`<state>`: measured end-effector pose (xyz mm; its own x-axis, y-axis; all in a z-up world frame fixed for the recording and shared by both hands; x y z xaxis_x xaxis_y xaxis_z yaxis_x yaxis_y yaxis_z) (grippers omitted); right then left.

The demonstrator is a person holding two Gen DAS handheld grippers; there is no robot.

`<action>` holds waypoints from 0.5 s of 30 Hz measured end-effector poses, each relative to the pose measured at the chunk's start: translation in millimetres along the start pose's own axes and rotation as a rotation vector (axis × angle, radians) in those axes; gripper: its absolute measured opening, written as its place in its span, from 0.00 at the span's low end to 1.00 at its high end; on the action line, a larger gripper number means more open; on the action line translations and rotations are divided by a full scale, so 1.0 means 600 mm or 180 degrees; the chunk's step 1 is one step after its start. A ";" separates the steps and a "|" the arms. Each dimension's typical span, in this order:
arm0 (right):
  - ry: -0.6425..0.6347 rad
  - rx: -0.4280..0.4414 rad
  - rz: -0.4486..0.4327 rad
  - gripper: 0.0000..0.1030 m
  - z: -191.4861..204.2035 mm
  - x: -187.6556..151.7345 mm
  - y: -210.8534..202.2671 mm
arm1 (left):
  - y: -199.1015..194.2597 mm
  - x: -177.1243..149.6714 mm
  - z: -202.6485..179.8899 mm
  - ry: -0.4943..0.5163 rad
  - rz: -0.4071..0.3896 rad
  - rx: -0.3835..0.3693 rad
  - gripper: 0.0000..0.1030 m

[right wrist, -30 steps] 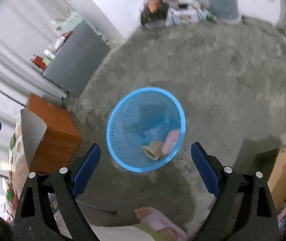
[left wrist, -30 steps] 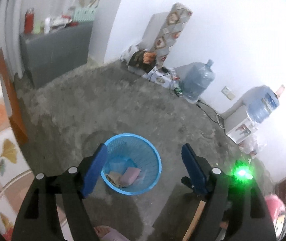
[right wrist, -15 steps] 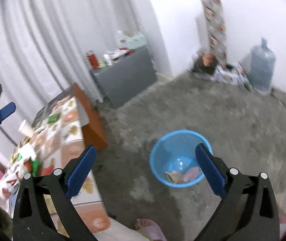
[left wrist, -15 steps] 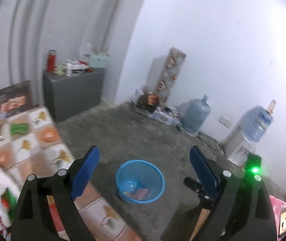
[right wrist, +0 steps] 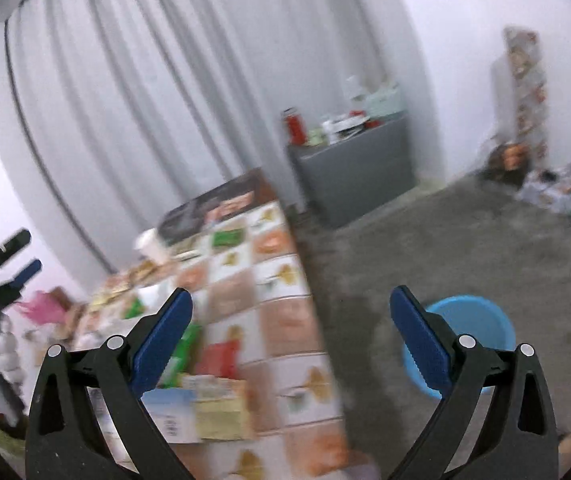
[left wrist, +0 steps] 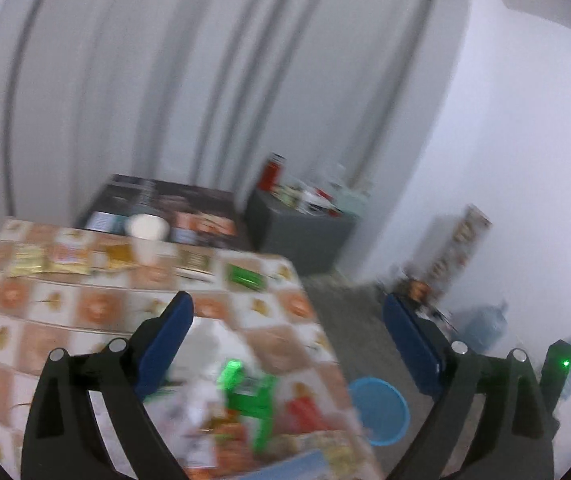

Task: Collect trash
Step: 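Move both tools back toward the cluttered table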

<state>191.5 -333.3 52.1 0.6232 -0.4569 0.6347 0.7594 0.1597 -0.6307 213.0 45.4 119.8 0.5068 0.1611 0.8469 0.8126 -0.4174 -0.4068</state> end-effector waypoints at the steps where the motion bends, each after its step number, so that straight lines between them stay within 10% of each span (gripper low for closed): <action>1: 0.0002 0.0074 0.0035 0.92 0.011 0.002 0.004 | -0.014 0.000 0.021 -0.0028 -0.0026 0.0069 0.91; 15: 0.0221 0.0724 0.0668 0.92 0.103 0.003 0.094 | 0.056 -0.074 0.048 0.0489 0.0658 0.0037 0.91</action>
<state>246.8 -271.0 45.1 0.7625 -0.4506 0.4643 0.6427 0.4448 -0.6238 225.9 50.0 58.9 0.6136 -0.0646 0.7870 0.6999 -0.4170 -0.5799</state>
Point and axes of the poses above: each gripper's, at about its wrist camera, not at the fingertips, and y roughly the way its jaws point, z to its left, x to its top, the point moved 2 cm from there along y, roughly the way its jaws point
